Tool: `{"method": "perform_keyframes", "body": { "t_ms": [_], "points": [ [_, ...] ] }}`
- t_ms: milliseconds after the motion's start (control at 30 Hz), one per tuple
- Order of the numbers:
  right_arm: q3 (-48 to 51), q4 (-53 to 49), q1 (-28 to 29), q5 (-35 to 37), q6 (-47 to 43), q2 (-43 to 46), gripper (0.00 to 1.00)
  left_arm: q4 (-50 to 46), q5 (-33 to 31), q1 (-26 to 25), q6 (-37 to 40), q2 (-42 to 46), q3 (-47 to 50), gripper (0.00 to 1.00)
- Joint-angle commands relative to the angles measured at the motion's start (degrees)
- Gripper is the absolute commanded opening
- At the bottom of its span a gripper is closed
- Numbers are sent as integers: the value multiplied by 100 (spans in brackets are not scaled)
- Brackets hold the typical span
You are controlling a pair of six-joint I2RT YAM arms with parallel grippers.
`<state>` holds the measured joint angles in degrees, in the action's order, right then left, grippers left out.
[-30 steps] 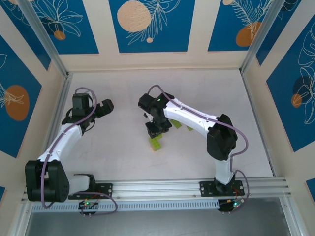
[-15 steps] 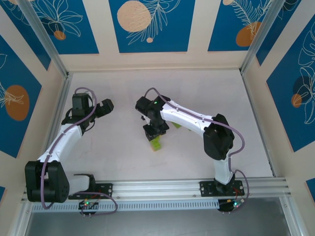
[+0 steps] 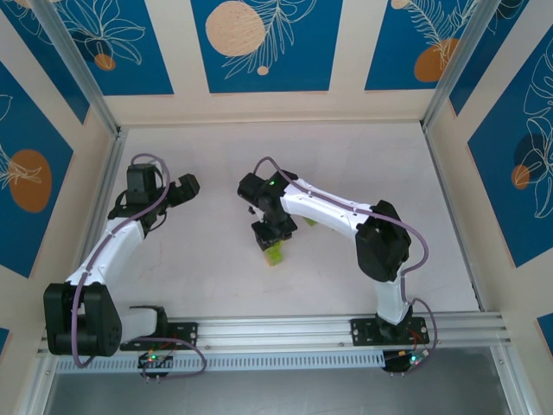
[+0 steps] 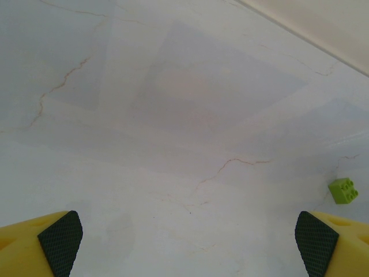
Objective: Assemble a carrot with lego
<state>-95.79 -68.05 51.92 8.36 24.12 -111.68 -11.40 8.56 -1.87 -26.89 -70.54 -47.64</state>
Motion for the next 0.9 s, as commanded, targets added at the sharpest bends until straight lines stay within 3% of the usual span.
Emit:
{"method": "perform_keyframes", "body": {
  "t_ms": [0,867],
  "points": [
    [97,-16,70,-111,126,-110,33,58,76,64,35,96,-88,97],
    [323,0,238,91,571,-353,33,137,129,65,0,71,-53,97]
  ]
}}
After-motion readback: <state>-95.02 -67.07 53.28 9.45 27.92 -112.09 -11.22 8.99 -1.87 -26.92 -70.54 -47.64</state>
